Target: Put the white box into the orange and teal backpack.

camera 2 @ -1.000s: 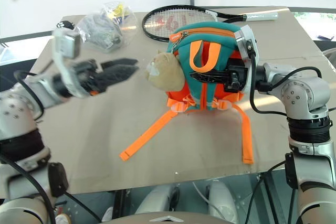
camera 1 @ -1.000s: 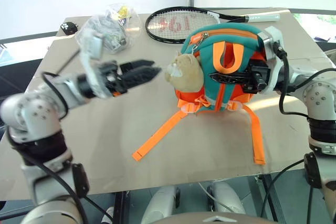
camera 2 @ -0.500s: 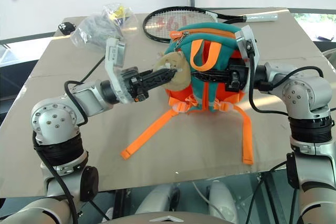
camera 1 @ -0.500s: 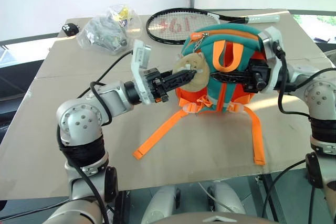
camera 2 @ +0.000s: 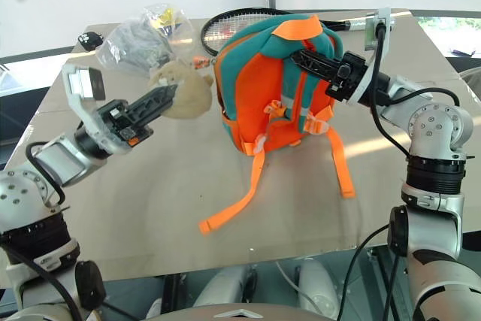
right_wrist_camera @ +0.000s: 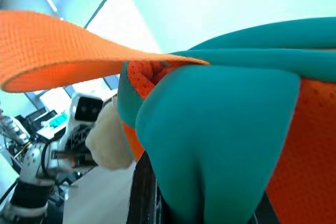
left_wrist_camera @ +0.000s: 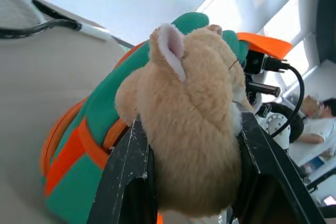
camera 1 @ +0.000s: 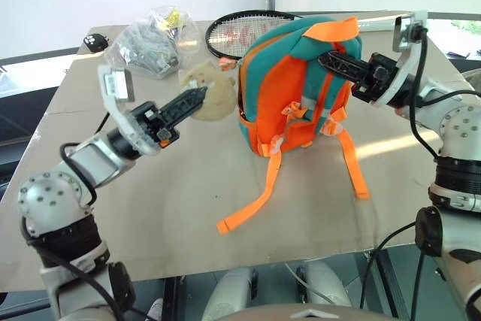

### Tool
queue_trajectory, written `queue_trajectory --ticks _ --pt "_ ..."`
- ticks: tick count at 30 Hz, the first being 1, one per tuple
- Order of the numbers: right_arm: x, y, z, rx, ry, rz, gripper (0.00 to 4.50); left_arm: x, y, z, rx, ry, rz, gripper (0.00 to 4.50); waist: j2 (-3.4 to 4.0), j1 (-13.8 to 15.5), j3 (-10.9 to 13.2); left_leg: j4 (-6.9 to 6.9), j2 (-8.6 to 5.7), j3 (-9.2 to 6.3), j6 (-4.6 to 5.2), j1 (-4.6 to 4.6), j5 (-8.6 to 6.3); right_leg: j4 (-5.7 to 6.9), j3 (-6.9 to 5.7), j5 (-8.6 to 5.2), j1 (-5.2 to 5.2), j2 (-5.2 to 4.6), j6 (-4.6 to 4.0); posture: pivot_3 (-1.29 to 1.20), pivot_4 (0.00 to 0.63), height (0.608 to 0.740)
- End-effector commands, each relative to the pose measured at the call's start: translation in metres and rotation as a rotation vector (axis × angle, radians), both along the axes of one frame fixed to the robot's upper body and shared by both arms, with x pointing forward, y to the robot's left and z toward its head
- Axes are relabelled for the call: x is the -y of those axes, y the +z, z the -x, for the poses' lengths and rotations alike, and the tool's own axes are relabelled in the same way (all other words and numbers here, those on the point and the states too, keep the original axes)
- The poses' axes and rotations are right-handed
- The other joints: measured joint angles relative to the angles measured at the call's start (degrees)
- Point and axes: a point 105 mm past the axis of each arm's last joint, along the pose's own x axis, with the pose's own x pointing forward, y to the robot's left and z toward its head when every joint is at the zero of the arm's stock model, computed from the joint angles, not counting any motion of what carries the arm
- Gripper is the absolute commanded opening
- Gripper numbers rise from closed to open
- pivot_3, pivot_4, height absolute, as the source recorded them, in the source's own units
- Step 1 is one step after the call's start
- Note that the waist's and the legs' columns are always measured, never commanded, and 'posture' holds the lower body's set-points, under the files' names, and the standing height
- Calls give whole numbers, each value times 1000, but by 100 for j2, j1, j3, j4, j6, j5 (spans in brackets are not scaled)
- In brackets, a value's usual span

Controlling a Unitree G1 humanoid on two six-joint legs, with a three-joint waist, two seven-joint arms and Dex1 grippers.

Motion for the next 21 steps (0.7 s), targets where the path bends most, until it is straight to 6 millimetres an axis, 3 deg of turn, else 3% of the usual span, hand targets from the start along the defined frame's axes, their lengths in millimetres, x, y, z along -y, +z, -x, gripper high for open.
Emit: queue_trajectory --ticks 1,3,5,8,11,15,20,21 --pt "41 24 -11 47 -189 -97 0 -25 -60 -3 -202 191 -93 1031 3 -19 -2 -6 0 6 0 2 0 -1 2 0 2 -2 0 0 150 740" --pt "45 22 -16 33 -231 -97 0 -20 -109 2 -352 228 -214 1025 3 -18 -1 -10 -2 6 0 8 0 -2 1 0 2 -4 0 0 150 740" --pt "47 22 -18 26 -255 -99 0 -18 -136 4 -419 272 -278 1024 2 21 -2 -12 -2 2 0 11 0 1 -1 0 2 -4 0 0 150 740" --pt "49 23 -19 32 -280 -84 0 -11 -146 -4 -400 317 -292 1023 9 93 -25 -14 -2 -1 0 26 0 3 -3 6 12 0 -8 0 150 740" --pt "41 18 -12 96 -273 18 0 4 -114 -18 -215 313 -235 1022 9 133 -33 -13 -2 0 0 25 0 2 -1 10 12 -1 -4 0 150 740" --pt "30 -6 -2 183 -269 212 0 15 -75 -20 62 277 -325 1022 9 139 -34 -9 -3 -2 0 12 0 -5 -5 12 8 -1 -1 0 150 740" --pt "23 -45 1 249 -282 405 1782 18 -55 -14 238 266 -440 1022 9 99 -34 -16 -2 5 0 13 0 -9 4 12 4 -2 -1 0 150 740" --pt "24 -53 4 253 -270 435 2327 15 -53 -13 255 278 -462 2024 9 99 -34 -17 -2 3 0 13 0 -9 2 12 3 -2 0 0 150 740"
